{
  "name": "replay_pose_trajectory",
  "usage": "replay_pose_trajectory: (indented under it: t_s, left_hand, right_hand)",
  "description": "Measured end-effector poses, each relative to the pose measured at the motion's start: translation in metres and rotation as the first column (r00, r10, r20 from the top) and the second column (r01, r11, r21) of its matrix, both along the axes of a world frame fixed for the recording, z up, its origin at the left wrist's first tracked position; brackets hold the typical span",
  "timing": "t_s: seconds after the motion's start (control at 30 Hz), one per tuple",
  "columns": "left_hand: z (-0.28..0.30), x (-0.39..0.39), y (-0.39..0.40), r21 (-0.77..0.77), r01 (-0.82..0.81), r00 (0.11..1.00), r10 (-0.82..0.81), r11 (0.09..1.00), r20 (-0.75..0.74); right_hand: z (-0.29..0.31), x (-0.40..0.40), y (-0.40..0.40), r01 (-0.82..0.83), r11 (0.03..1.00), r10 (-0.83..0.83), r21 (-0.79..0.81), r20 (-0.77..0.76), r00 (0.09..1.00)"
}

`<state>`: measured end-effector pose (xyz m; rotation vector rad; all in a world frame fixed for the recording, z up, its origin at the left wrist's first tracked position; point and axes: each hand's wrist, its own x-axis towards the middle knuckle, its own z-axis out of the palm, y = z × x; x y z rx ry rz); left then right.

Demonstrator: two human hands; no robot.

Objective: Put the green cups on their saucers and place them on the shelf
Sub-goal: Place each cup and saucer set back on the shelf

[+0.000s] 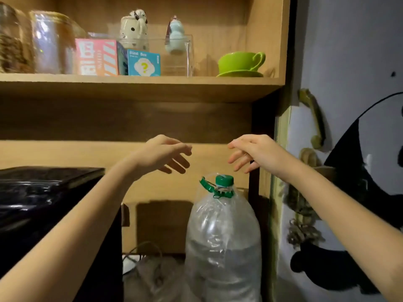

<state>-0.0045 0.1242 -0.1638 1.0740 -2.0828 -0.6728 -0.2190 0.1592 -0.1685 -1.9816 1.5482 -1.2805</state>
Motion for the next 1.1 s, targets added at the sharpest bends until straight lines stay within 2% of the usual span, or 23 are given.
replay_pose_trajectory:
  t_s: [0.13, 0.3, 0.53, 0.63, 0.77, 0.9, 1.0, 1.1]
  left_hand:
    - [-0.048, 0.011, 0.010, 0.129, -0.040, 0.994, 0.053, 0.991, -0.094]
    - [-0.127, 0.029, 0.024, 0.300, -0.146, 0.932, 0.233, 0.943, -0.278]
    - [-0.264, 0.061, 0.044, 0.503, -0.290, 0.814, 0.486, 0.814, -0.317]
    - [-0.324, 0.076, 0.058, 0.554, -0.341, 0.787, 0.553, 0.759, -0.273]
    - [-0.394, 0.089, 0.073, 0.631, -0.448, 0.760, 0.641, 0.633, -0.103]
    - [-0.444, 0.097, 0.083, 0.714, -0.510, 0.727, 0.684, 0.480, 0.059]
    - [-0.461, 0.098, 0.086, 0.805, -0.440, 0.744, 0.663, 0.398, 0.079]
    - [-0.463, 0.096, 0.086, 0.888, -0.306, 0.747, 0.664, 0.343, 0.001]
  right_hand:
    - [-0.056, 0.021, -0.004, -0.053, 0.989, 0.045, 0.139, 0.062, 0.997]
    - [-0.136, 0.041, -0.001, -0.150, 0.925, 0.067, 0.349, 0.240, 0.969]
    - [-0.256, 0.050, 0.011, -0.158, 0.800, -0.101, 0.578, 0.389, 0.916]
    - [-0.314, 0.054, 0.012, -0.143, 0.726, -0.212, 0.673, 0.417, 0.884]
    - [-0.385, 0.064, 0.020, -0.182, 0.618, -0.314, 0.765, 0.453, 0.834]
    - [-0.432, 0.081, 0.030, -0.155, 0.526, -0.331, 0.836, 0.369, 0.869]
    - [-0.453, 0.093, 0.034, -0.118, 0.453, -0.282, 0.884, 0.268, 0.921]
    - [-0.463, 0.101, 0.031, -0.126, 0.435, -0.251, 0.892, 0.254, 0.934]
